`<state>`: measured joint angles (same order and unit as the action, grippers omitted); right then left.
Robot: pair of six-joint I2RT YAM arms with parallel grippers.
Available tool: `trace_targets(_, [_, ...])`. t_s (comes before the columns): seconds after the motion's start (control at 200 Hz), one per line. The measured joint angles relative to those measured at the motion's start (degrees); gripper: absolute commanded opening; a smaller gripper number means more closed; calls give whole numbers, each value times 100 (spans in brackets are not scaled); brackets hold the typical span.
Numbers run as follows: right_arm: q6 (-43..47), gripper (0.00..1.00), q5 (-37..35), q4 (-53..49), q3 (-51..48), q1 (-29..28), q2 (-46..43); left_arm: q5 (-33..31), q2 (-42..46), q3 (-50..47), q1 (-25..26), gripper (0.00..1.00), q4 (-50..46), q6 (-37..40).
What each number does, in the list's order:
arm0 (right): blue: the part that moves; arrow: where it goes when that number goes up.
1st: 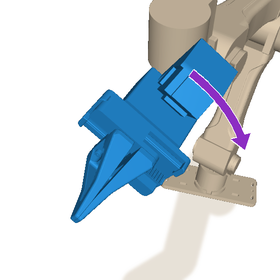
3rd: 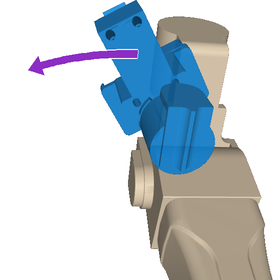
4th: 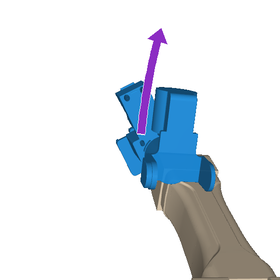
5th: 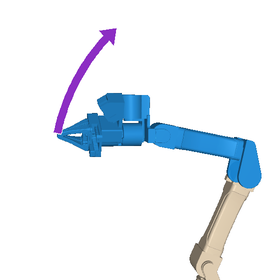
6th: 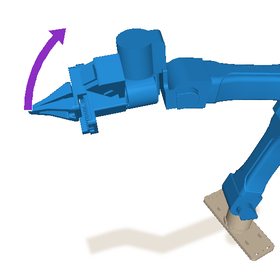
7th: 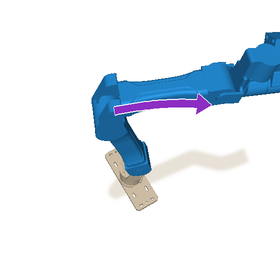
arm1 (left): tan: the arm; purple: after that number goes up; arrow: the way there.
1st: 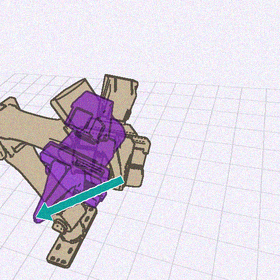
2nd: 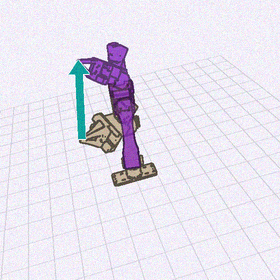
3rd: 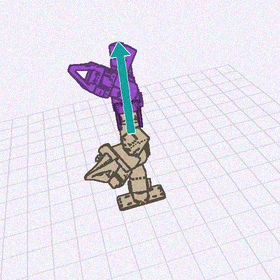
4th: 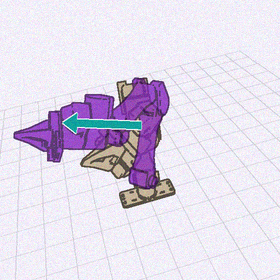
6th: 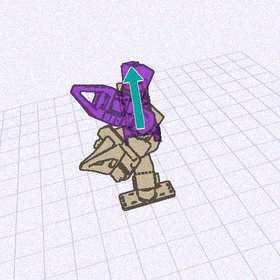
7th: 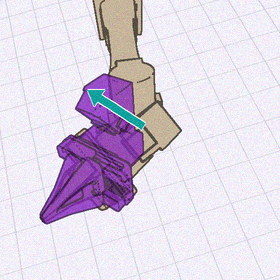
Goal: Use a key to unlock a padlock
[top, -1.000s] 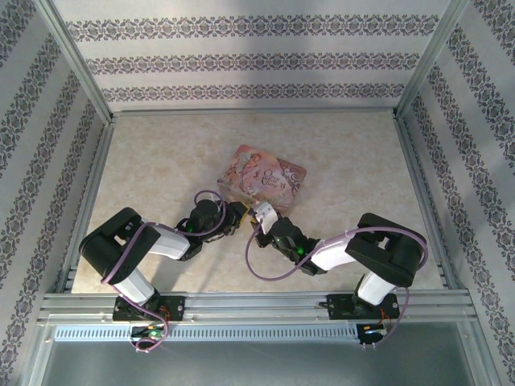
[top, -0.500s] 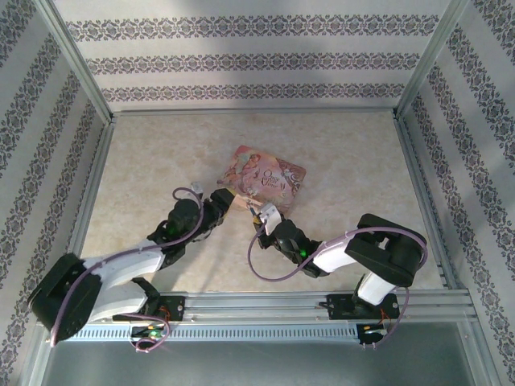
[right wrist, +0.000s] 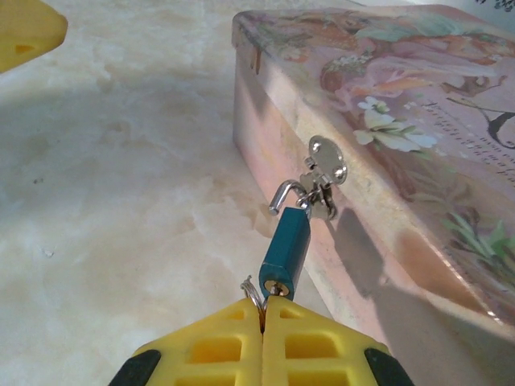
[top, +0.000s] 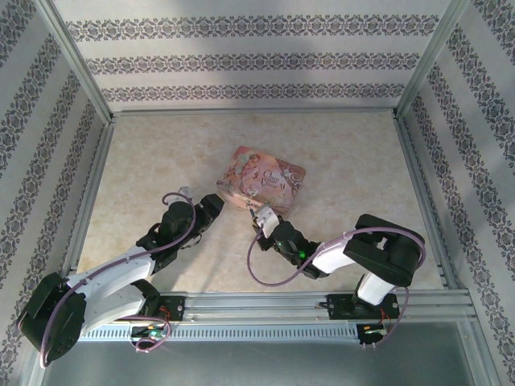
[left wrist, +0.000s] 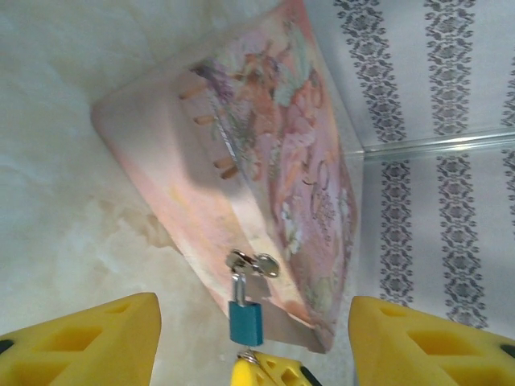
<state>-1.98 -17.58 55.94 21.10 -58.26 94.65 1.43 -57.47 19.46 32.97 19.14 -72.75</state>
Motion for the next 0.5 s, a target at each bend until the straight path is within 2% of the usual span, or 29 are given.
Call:
trace_targets(0.115, [284,10,-81,0,0,-94,133,-2,11,-7,-83,63,-164,122])
trace_targets(0.27, [568,20,-125,-46,0,-190,293,0,199,-7,-297,64,-466,367])
trace_targets(0.5, [715,28,-170,-162,-98,-238,212,11,643,111,-798,73,-1231,914])
